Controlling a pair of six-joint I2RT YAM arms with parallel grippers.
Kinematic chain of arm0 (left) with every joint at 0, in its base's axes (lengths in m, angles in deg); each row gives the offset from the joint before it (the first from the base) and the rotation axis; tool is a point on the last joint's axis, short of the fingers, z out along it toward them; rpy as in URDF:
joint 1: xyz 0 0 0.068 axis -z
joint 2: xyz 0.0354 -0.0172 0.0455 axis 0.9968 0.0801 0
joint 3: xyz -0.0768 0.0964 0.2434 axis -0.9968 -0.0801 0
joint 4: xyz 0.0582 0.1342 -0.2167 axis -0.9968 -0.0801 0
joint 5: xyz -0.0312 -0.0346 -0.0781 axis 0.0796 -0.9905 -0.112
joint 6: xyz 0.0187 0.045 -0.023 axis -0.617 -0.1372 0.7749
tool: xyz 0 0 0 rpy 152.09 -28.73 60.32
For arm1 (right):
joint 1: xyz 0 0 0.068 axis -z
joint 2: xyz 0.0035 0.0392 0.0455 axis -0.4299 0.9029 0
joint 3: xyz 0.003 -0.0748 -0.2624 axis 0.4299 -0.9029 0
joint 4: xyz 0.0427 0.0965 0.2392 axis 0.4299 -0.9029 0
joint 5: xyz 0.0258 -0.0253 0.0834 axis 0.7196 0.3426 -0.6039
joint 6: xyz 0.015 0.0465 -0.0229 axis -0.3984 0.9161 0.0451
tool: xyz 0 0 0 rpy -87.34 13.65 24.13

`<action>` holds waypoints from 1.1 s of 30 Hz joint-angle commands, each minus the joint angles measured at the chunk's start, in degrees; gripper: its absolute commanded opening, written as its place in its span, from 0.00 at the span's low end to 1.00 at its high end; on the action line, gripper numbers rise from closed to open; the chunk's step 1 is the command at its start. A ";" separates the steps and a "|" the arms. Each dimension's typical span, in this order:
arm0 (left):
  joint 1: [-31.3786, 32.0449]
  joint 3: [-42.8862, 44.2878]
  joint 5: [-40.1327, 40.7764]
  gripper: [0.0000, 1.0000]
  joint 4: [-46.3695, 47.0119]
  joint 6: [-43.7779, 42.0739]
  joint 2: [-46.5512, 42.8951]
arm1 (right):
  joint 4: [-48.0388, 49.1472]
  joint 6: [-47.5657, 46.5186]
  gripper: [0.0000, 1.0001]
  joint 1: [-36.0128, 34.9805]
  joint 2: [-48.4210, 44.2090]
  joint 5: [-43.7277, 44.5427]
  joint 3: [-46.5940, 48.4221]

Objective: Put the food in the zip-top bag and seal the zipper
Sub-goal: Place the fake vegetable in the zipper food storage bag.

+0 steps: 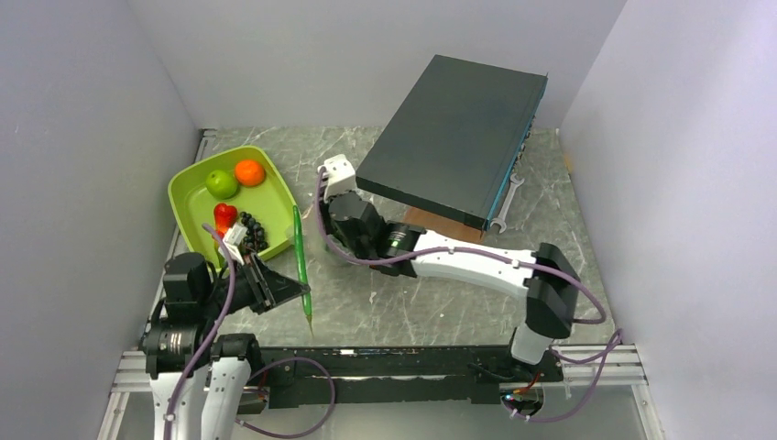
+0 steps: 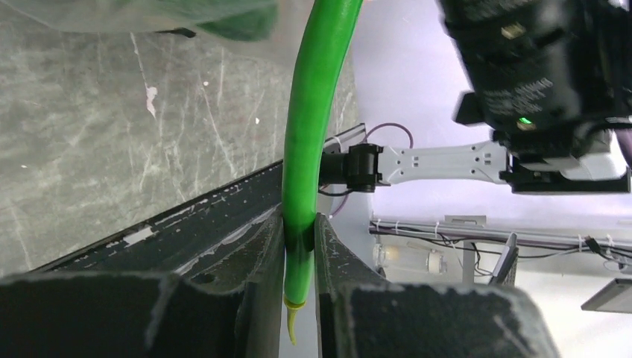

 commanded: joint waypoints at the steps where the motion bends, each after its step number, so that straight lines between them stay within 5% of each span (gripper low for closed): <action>1: 0.07 -1.53 -4.44 0.00 -2.02 2.76 -5.23 | 2.35 4.88 0.00 -0.08 4.91 -4.45 5.47; 14: 0.07 -6.41 -10.25 0.00 -9.61 -0.51 -7.32 | 0.49 -1.20 0.00 -6.17 4.41 4.29 9.86; 20: 0.08 -9.32 -12.29 0.00 -1.53 8.19 -8.67 | 5.00 -8.27 0.00 -10.17 4.33 10.20 8.25; 27: 0.08 -10.38 -8.54 0.00 -2.53 14.74 -10.02 | 12.34 -16.04 0.00 -13.82 -0.46 16.42 1.24; 33: 0.07 -15.74 -8.86 0.00 11.01 36.26 -15.08 | 29.79 -28.96 0.00 -18.53 -7.00 18.44 -10.59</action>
